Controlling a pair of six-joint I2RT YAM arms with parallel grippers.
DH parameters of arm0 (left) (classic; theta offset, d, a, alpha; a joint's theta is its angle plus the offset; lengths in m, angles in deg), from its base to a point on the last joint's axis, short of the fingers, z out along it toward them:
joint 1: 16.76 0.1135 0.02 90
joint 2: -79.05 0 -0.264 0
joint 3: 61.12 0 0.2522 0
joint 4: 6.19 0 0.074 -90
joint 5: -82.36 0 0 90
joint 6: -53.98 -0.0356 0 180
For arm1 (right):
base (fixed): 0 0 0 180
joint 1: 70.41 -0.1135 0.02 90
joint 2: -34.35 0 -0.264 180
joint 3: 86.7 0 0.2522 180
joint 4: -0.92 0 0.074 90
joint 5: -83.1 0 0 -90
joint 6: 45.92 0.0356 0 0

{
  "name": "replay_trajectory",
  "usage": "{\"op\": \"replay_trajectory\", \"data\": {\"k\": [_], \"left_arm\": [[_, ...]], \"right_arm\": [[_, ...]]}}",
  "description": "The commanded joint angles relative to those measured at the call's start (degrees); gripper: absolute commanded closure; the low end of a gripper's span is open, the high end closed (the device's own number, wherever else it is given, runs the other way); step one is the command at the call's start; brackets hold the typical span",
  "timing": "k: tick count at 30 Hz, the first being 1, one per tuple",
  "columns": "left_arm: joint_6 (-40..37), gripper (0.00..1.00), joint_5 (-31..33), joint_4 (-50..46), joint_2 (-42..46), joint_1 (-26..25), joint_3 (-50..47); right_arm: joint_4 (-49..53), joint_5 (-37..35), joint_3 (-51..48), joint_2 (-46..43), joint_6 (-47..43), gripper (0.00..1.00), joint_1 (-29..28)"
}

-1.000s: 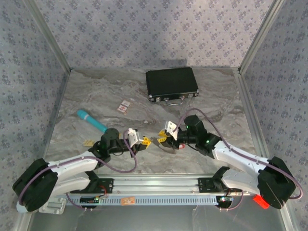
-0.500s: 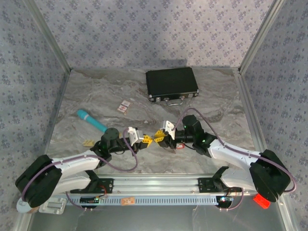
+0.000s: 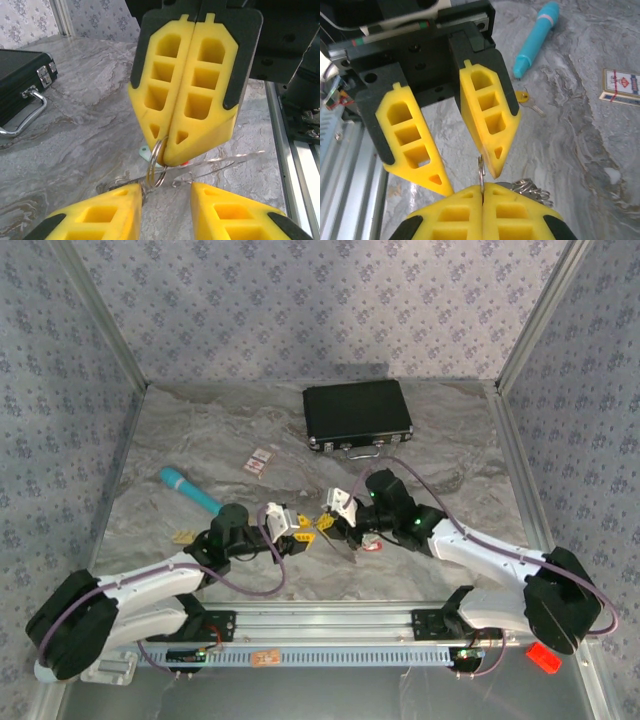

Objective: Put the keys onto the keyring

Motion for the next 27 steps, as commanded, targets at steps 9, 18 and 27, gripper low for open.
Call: {"op": "replay_trajectory", "data": {"k": [9,18,27], "left_arm": [[-4.0,0.71,1.0,-8.1,4.2,-0.5,2.1],[-2.6,0.73,-1.8,-3.8,3.1,-0.8,1.9],[-2.4,0.79,-3.0,-2.2,1.6,-0.8,2.2]], "right_arm": [[28.9,-13.0,14.9,2.3,-13.2,1.00,-5.6],[31.9,-16.4,19.2,6.2,-14.3,1.00,-8.1],[31.4,-16.1,20.6,6.8,-14.0,1.00,-8.8]]}}
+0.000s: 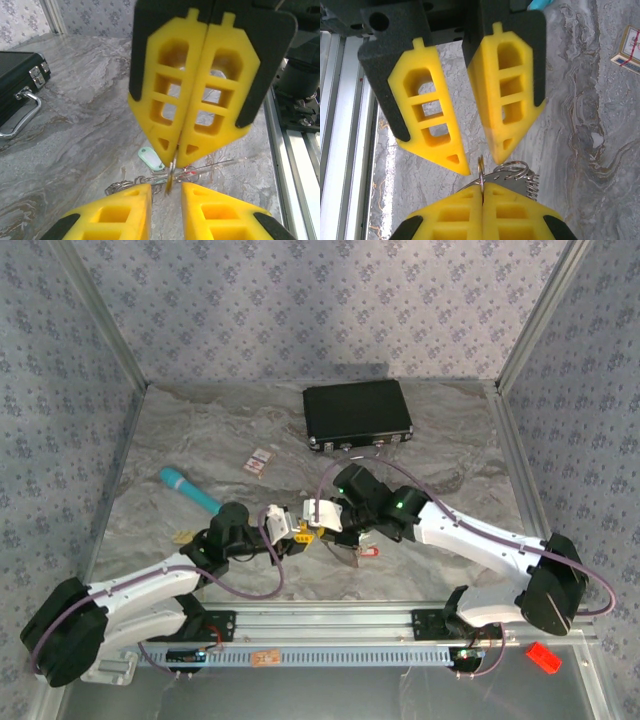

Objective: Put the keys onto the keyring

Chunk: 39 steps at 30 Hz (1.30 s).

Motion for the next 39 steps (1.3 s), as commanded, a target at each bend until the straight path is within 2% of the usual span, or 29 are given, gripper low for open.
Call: {"op": "replay_trajectory", "data": {"k": [1,4,10,12,14,16,18,27,32,39], "left_arm": [[0.3,0.80,-2.2,3.4,-0.6,-0.4,1.2],[1.1,0.88,-2.4,5.3,-1.0,-0.4,1.1],[1.1,0.97,-3.5,5.4,-1.1,-0.4,0.8],[1.1,1.00,-3.4,5.5,-0.9,-0.4,0.4],[1.3,1.00,-3.2,6.5,-1.0,-0.4,-0.2],[2.1,1.00,-2.8,9.0,-1.6,-0.4,-1.2],[3.0,1.00,-2.7,11.0,-2.4,-0.4,-1.8],[4.6,1.00,-3.0,14.8,-4.1,-0.4,-2.6],[5.1,1.00,-3.4,16.0,-5.0,-0.4,-2.5],[5.3,1.00,-3.5,16.6,-5.0,-0.4,-2.7]], "right_arm": [[1.2,-0.3,2.3,0.7,-0.5,1.00,-0.6],[0.7,-0.1,2.0,0.8,-0.3,1.00,-0.7],[-2.4,1.8,-0.6,-0.9,1.0,0.98,-0.2],[-8.0,6.2,-4.4,-4.0,3.1,0.79,2.0],[-17.1,14.6,-10.3,-7.7,6.6,0.71,6.2],[-29.0,22.2,-17.3,-10.0,12.1,0.68,10.4],[-36.5,26.7,-22.1,-10.9,16.0,0.68,13.1],[-44.6,27.5,-27.8,-9.6,18.5,0.69,13.8],[-46.3,29.2,-27.2,-7.4,19.2,0.71,13.4],[-45.8,29.4,-26.2,-5.6,18.7,0.80,13.2]]}}
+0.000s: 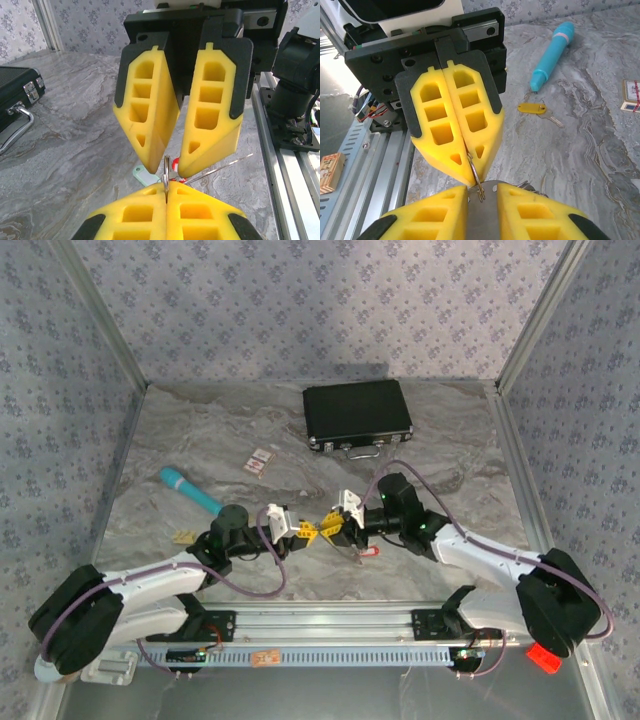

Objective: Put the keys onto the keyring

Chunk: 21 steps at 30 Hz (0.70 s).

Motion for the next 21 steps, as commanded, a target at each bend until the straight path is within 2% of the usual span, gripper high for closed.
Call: {"op": "replay_trajectory", "data": {"k": [1,5,12,17,21], "left_arm": [[0.8,1.00,-1.5,3.5,0.0,-0.4,-0.3],[0.7,1.00,-1.5,3.2,0.2,-0.4,-0.3],[-0.3,0.89,-0.3,-0.8,1.6,-0.4,0.7],[-0.8,0.88,-0.2,-2.0,2.2,-0.5,1.2],[-1.3,0.94,-0.1,-2.8,3.1,-0.4,1.1]], "right_arm": [[-0.9,1.8,1.2,0.9,0.3,0.82,-0.3],[0.3,2.0,2.6,1.4,-0.3,0.99,-0.3],[11.3,-1.7,7.4,1.0,-6.1,1.00,-2.9],[16.7,-4.4,10.0,2.0,-9.3,1.00,-4.7],[18.5,-5.4,10.1,2.1,-10.1,1.00,-4.8]]}}
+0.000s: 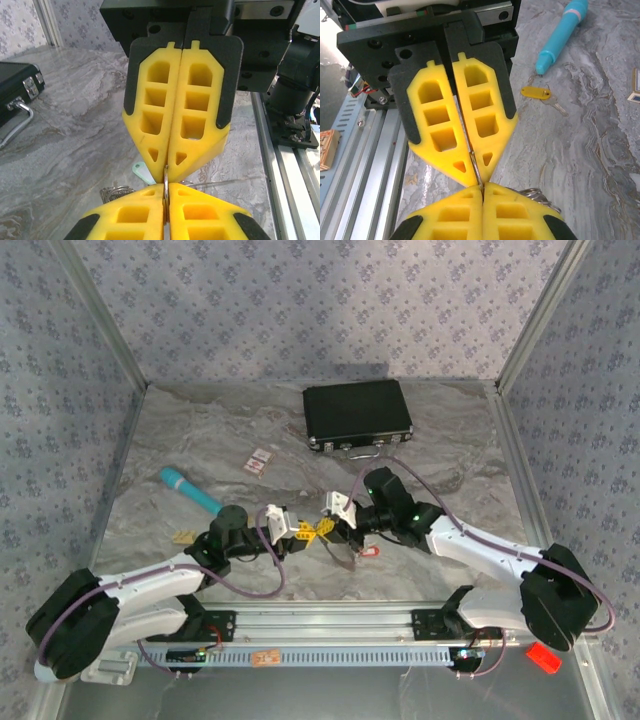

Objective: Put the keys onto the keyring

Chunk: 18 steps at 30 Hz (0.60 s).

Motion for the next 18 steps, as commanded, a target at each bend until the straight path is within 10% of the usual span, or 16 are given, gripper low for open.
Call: {"op": "replay_trajectory", "data": {"k": [1,4,9,18], "left_arm": [[-1.2,0.95,-0.2,-0.2,1.7,-0.4,1.1],[-1.6,0.98,-0.1,-0.9,2.4,-0.5,1.1],[-2.6,1.00,0.4,-2.1,3.9,-0.4,1.3],[-4.7,1.00,3.5,-6.3,5.5,-0.5,3.1]], "right_arm": [[3.3,0.0,1.9,0.4,-2.4,1.00,-1.0],[3.6,-0.2,1.4,-0.4,-2.3,1.00,-0.8],[1.6,-0.3,-1.6,-6.0,0.2,0.71,1.6],[-3.2,-16.0,-8.1,-18.9,6.0,0.69,3.9]]}}
